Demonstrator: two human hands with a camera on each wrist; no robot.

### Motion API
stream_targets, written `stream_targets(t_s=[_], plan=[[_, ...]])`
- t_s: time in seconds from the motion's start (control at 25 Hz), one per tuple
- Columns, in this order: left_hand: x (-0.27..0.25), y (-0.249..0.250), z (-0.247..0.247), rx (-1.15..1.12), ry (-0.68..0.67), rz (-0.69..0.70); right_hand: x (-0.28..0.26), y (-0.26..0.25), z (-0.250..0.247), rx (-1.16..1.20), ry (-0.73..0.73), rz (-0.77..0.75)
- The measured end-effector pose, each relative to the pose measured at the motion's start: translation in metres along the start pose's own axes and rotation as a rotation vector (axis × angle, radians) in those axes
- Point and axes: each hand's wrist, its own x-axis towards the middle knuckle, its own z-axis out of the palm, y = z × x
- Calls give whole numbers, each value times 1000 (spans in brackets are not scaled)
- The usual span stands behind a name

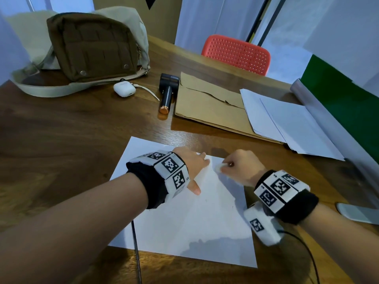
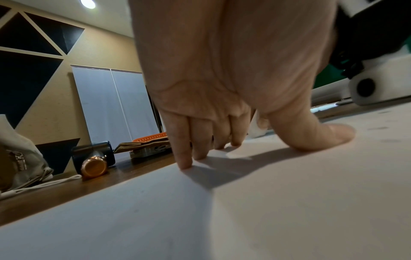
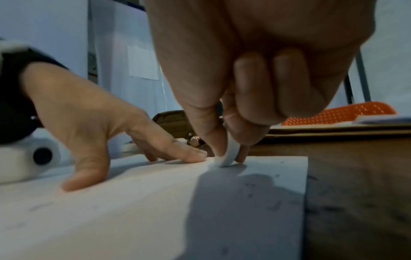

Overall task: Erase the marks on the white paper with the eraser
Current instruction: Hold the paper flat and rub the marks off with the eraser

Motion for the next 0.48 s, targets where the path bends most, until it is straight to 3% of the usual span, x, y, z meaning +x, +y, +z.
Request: stream_targets(t_s=[0.08,0.28,0.48], plan=[[0,0,0,12,-1,-2,3,2,0,17,47,46],[2,1,-1,21,-18,1,-25,-23,14,-85,-81,-149],[1,1,-1,21,-19,-8,4,1,-1,-5,61,63]])
